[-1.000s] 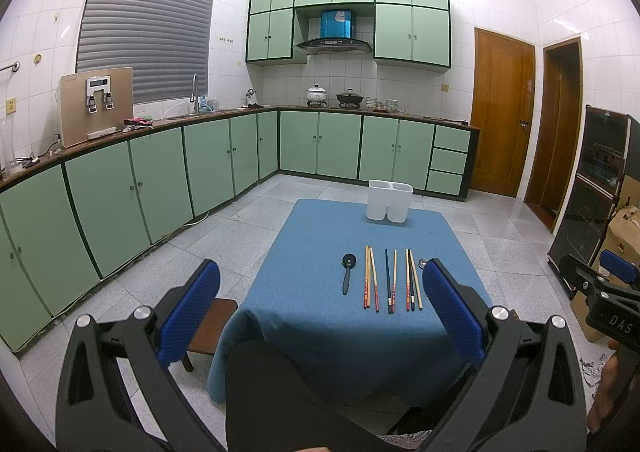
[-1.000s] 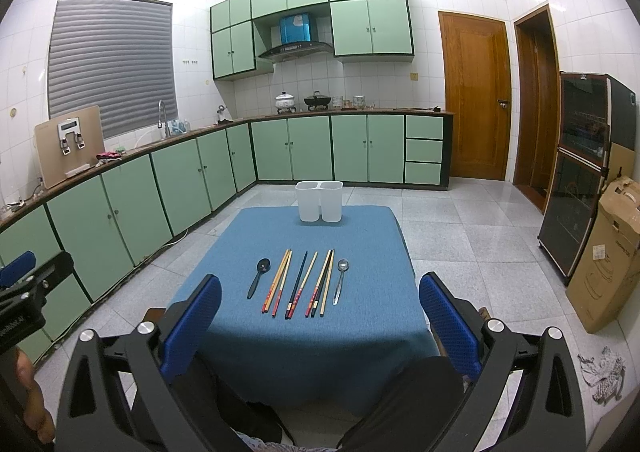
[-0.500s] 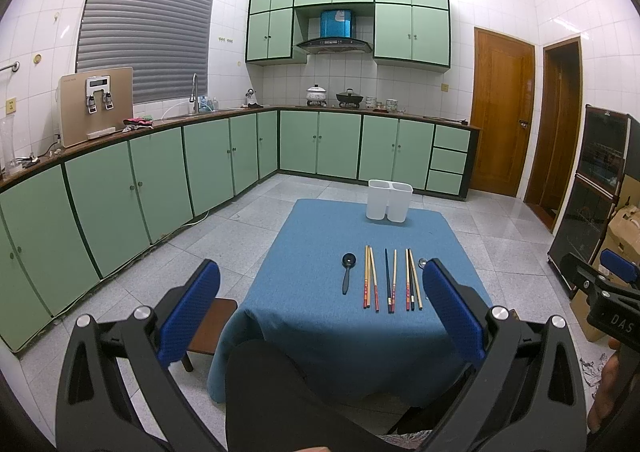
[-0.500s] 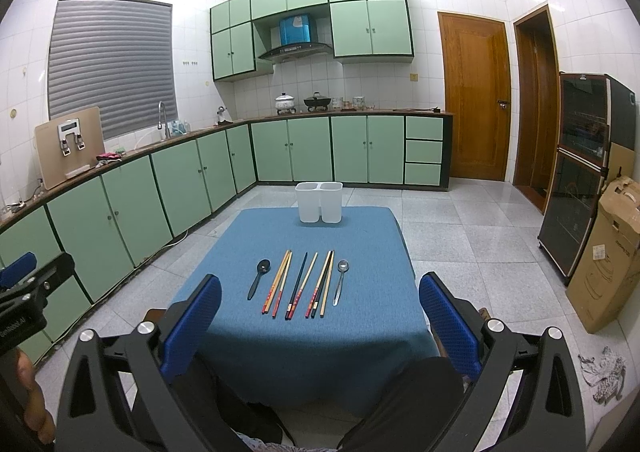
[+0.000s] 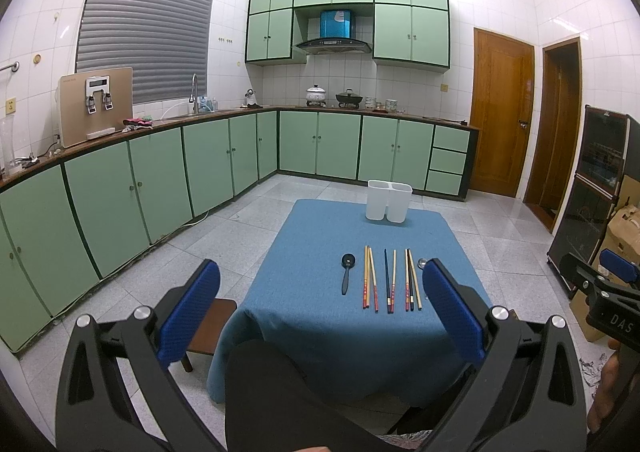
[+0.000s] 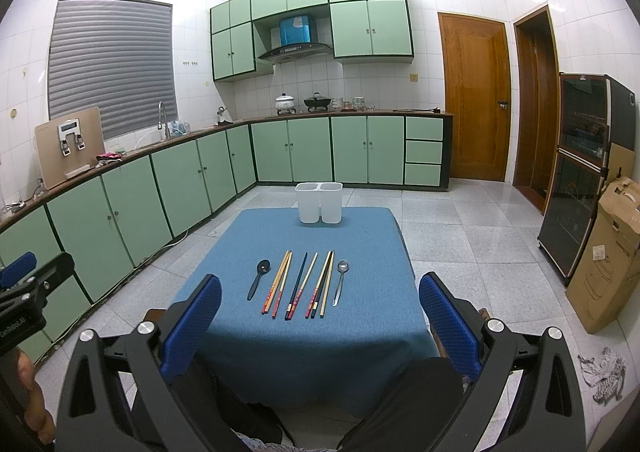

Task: Organize utensils

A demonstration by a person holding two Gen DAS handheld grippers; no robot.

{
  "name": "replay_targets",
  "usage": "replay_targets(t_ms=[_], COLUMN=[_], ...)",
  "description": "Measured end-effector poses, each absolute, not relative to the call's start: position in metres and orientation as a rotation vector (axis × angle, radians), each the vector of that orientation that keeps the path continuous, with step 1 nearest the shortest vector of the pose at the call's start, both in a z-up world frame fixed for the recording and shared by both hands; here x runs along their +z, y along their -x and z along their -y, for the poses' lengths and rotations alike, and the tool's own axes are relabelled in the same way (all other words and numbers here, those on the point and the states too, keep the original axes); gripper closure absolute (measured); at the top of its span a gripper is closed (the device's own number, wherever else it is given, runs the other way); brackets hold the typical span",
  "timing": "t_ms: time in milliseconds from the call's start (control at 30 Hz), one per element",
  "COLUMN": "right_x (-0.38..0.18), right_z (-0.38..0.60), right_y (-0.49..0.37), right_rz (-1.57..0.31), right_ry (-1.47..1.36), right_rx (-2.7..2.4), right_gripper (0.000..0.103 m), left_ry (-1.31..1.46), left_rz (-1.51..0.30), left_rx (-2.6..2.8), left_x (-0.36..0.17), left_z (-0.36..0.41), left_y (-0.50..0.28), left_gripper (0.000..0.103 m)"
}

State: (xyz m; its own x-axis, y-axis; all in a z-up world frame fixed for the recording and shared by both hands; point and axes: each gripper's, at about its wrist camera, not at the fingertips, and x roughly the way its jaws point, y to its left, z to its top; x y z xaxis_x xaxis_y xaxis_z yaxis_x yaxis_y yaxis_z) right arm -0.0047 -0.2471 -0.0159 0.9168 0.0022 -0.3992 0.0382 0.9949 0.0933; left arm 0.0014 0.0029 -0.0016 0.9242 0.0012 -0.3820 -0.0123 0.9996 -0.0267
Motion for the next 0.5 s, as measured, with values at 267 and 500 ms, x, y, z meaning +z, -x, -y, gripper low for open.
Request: replay_targets(t_ms=[267,500], right_x=[-0.0157,-0.0161], right_z=[0.2471,0.2474], right_y=[0.0046,0.0045], right_rz=[-0.410,-0.409], right_ry=[-0.100,-0.099], right_rx=[-0.018,-0.019], right_gripper=[0.006,0.006], left_ry=[0.030,0.029], left_rz=[-0.392,-0.393], left_rx=[0.006,0.007], left_x=[-0.0018,-0.0022], left_z=[-0.0030,-0.0031], left_y=[-0.0014,-0.0015], left_gripper=[0.005,0.005])
